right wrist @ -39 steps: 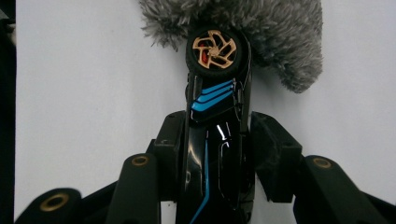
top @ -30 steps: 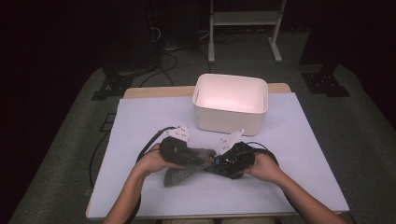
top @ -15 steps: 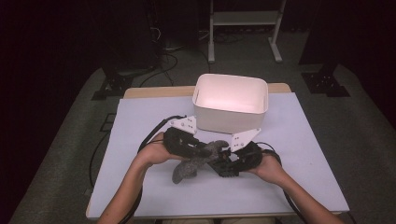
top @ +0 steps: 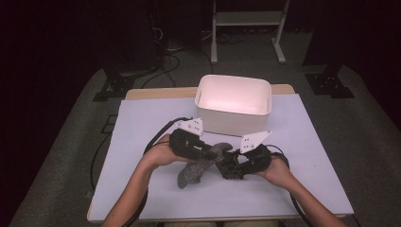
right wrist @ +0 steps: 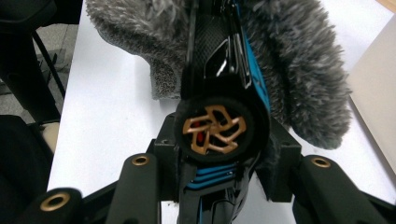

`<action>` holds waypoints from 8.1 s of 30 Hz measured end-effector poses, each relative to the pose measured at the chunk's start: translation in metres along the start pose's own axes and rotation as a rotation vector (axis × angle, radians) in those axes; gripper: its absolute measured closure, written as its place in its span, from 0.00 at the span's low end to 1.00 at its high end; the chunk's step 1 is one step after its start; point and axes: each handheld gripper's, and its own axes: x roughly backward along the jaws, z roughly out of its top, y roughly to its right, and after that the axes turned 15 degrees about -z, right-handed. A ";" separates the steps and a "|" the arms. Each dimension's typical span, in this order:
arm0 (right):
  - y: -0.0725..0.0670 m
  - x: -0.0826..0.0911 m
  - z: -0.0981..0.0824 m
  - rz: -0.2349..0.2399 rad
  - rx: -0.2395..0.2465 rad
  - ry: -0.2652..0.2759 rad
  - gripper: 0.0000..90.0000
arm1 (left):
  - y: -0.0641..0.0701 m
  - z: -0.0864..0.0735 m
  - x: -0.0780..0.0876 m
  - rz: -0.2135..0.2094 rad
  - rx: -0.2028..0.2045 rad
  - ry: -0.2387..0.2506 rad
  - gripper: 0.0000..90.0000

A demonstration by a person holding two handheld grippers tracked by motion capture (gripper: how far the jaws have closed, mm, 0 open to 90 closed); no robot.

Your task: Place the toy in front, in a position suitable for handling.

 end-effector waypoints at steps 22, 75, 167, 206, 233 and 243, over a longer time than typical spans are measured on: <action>0.003 0.016 -0.017 -0.010 0.005 -0.003 0.62 | -0.006 -0.023 -0.007 -0.046 0.035 0.064 0.85; -0.004 0.014 -0.025 -0.031 0.023 0.039 0.65 | 0.004 0.029 -0.010 -0.055 -0.033 -0.065 0.89; 0.006 0.036 -0.074 -0.015 -0.091 -0.037 0.63 | -0.025 -0.005 -0.072 -0.109 0.038 -0.083 0.88; -0.005 -0.016 -0.044 0.056 0.012 -0.099 0.57 | -0.010 -0.027 -0.044 -0.038 0.065 -0.124 0.80; -0.007 -0.004 -0.059 0.035 -0.031 -0.039 0.72 | -0.016 0.013 -0.084 -0.081 -0.002 -0.235 0.89; -0.008 -0.005 -0.060 0.027 -0.033 -0.034 0.72 | -0.015 0.002 -0.067 -0.064 0.019 -0.205 0.89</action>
